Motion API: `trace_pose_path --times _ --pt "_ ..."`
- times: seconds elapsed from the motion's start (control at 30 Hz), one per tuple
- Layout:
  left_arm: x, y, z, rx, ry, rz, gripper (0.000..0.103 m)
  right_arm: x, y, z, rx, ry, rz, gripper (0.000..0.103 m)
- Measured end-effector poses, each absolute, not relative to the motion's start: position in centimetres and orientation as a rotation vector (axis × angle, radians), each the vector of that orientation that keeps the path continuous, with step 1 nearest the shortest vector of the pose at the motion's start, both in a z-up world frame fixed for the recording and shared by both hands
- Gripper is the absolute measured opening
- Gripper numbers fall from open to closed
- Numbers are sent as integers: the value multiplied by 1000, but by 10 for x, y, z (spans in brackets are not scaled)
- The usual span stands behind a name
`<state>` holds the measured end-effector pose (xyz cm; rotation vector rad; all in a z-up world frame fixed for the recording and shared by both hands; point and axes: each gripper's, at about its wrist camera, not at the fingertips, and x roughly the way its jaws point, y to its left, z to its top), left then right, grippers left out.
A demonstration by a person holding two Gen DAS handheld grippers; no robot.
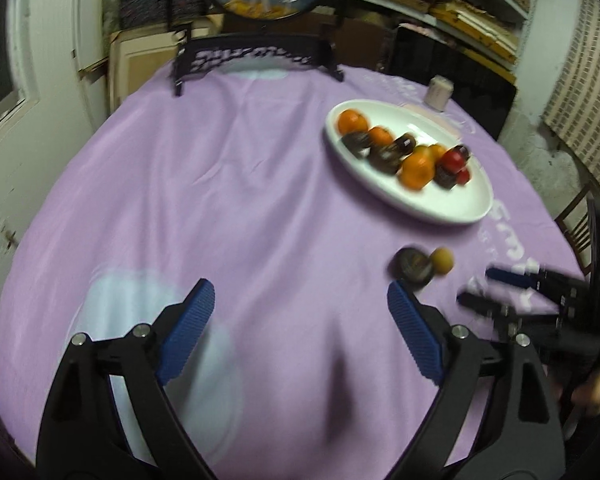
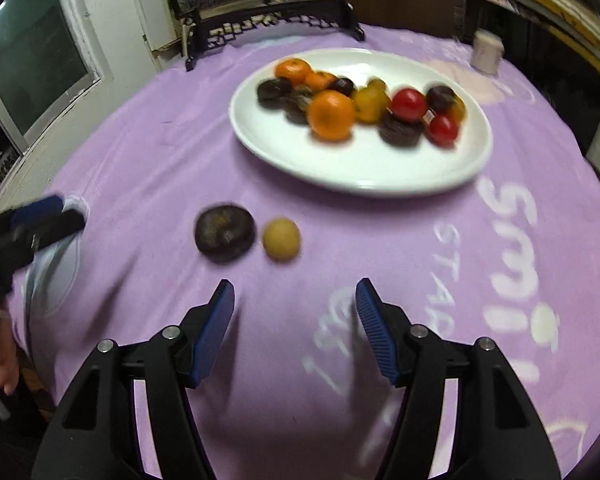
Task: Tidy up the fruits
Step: 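Grasp the small yellow fruit with the right tool, then grasp the last dark purple fruit with the left tool while the right tool holds the yellow fruit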
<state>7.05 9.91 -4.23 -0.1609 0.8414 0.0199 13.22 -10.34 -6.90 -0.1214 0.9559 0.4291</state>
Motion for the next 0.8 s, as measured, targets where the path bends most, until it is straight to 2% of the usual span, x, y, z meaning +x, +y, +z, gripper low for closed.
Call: trace_pose_path --times 0.1,0.17,0.2,0.23,0.27,0.3,0.8 --pt "60 109 -47 -181 850 28 90 140 -89 -73 -212 919 361 64" --pt "56 113 -48 -188 853 31 90 147 -84 -80 -228 939 360 52" --pt "55 114 -48 -189 854 30 90 150 -84 -83 -219 958 371 42" --pt "53 114 -48 -190 854 28 90 152 -84 -83 -196 953 390 35" --pt "53 113 -48 -191 856 18 90 154 -83 -83 -200 951 393 33" --pt "55 110 -48 -192 861 5 90 156 -82 -83 -200 948 400 24" --pt "115 11 -67 -39 949 -87 91 111 -161 -64 -22 948 396 24"
